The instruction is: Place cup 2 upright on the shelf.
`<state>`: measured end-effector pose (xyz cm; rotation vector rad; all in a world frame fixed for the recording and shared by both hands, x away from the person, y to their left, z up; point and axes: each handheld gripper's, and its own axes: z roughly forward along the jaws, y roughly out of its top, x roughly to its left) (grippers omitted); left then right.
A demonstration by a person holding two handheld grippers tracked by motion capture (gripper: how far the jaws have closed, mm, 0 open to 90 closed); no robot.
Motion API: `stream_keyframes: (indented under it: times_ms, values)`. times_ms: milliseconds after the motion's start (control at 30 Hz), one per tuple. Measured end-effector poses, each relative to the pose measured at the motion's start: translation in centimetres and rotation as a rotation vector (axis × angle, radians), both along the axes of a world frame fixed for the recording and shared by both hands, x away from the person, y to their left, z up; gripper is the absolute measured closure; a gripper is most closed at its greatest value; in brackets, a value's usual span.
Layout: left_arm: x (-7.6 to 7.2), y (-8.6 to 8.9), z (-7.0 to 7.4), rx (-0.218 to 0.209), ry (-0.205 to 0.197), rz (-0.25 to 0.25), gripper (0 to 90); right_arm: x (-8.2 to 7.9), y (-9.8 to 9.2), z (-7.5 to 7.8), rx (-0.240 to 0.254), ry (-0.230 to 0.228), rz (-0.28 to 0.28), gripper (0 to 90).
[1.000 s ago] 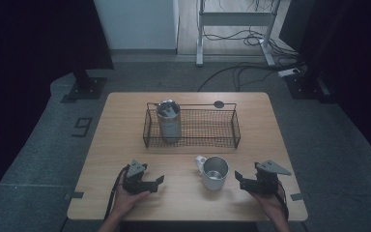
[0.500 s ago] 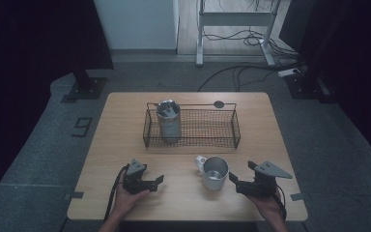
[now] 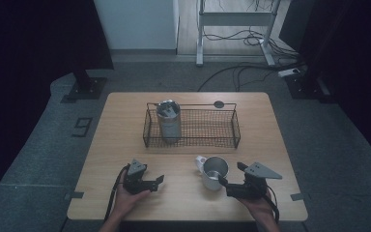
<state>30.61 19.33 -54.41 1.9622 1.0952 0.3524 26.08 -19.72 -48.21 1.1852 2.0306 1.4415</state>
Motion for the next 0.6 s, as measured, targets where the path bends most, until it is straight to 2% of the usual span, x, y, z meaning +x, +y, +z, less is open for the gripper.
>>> stream_keyframes:
  times_ms: [600]
  values:
    - [0.1,0.0,0.0,0.002,0.011,-0.005,12.8,0.9,1.9,-1.1,-0.032,0.013,0.019,4.3]
